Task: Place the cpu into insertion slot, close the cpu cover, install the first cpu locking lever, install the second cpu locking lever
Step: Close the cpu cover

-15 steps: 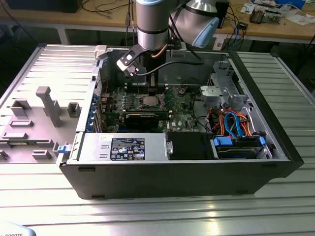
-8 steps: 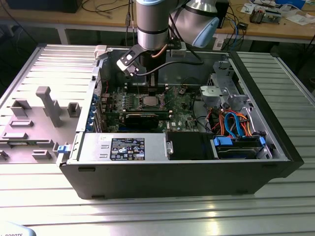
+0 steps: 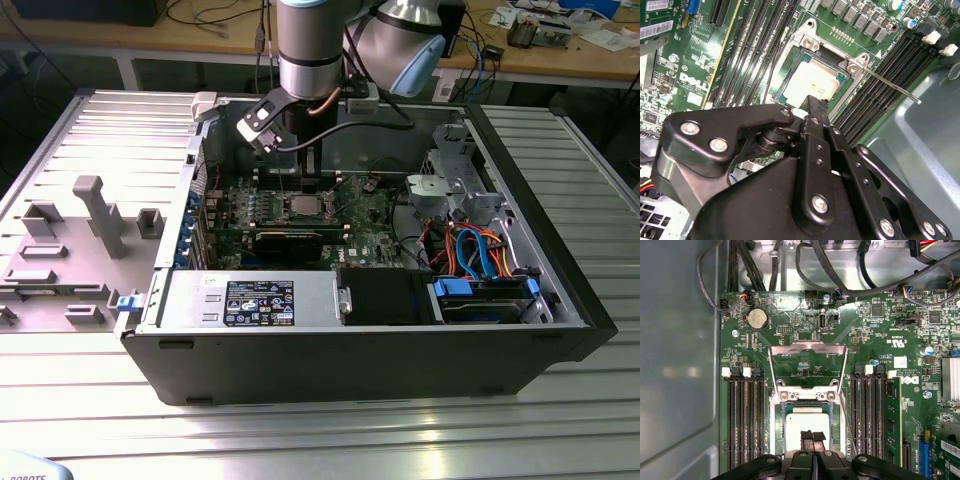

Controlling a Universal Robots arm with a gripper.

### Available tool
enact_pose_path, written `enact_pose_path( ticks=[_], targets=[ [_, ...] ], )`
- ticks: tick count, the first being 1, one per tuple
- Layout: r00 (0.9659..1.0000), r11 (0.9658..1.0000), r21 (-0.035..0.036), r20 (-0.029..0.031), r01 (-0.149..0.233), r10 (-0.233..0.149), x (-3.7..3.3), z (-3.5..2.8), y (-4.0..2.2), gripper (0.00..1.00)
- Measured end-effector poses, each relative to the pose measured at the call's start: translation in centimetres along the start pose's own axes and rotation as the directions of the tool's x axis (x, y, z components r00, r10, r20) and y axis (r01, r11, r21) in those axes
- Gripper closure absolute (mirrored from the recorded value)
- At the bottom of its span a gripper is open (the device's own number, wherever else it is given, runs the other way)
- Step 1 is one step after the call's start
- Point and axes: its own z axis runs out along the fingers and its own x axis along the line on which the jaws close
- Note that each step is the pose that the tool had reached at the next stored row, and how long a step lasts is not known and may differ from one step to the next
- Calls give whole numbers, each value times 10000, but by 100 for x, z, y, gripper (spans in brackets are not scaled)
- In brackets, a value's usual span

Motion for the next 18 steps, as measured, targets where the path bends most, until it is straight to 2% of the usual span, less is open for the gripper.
enact_pose_path(
  ticks=[9,12,17,18],
  targets=[
    [10000,10000,0,13,0,0,4,-156,7,89],
    [10000,10000,0,22,1,-1,5,-249,11,89],
    [10000,10000,1,28,1,-1,5,-252,11,89],
    [10000,10000,66,18,-2,2,4,-251,22,89]
  ],
)
